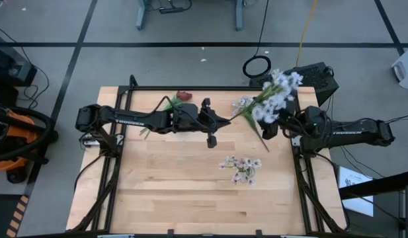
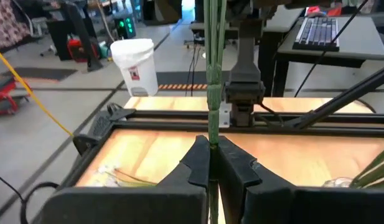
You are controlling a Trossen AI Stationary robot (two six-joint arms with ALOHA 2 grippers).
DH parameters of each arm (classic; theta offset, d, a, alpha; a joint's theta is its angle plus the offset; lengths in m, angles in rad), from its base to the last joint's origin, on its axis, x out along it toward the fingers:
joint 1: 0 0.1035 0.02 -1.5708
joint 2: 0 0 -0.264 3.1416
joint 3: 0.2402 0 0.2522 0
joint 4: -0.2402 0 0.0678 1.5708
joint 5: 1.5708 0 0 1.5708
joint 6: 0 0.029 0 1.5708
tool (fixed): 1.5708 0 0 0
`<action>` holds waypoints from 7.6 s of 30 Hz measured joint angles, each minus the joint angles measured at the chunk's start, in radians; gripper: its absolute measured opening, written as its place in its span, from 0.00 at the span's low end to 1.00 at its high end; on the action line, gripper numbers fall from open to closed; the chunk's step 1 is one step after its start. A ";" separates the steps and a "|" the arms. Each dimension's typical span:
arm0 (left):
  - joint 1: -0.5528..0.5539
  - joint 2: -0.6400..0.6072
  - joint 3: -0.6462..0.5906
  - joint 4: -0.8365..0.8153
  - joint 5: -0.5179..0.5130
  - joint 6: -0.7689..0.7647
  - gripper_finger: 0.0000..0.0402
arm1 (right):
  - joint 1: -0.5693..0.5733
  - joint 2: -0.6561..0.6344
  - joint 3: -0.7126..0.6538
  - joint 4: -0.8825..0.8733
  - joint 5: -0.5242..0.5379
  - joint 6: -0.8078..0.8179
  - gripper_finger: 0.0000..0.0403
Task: Sort flowers into vase by color
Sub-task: Put the white flowers into the transparent vase
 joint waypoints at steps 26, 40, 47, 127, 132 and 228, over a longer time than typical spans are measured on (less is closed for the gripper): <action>0.000 0.000 0.000 -0.051 0.000 -0.008 0.06 | 0.047 0.106 0.000 0.250 -0.109 -0.103 0.88; 0.000 0.000 0.000 -0.081 0.001 -0.008 0.06 | 0.047 0.114 0.000 0.310 -0.104 -0.099 0.73; 0.000 0.001 0.000 -0.084 0.001 -0.008 0.06 | 0.046 0.114 0.000 0.310 -0.104 -0.072 0.48; -0.408 0.308 -0.290 0.594 -0.353 -0.236 0.62 | 0.301 -0.242 0.322 -0.979 -0.023 0.419 0.00; -0.408 0.367 -0.246 0.595 -0.353 -0.234 0.62 | 0.367 -0.242 0.322 -0.901 -0.011 0.368 0.00; -0.315 0.609 0.033 0.600 -0.246 -0.128 0.62 | 0.932 0.444 0.322 -0.724 1.025 0.505 0.02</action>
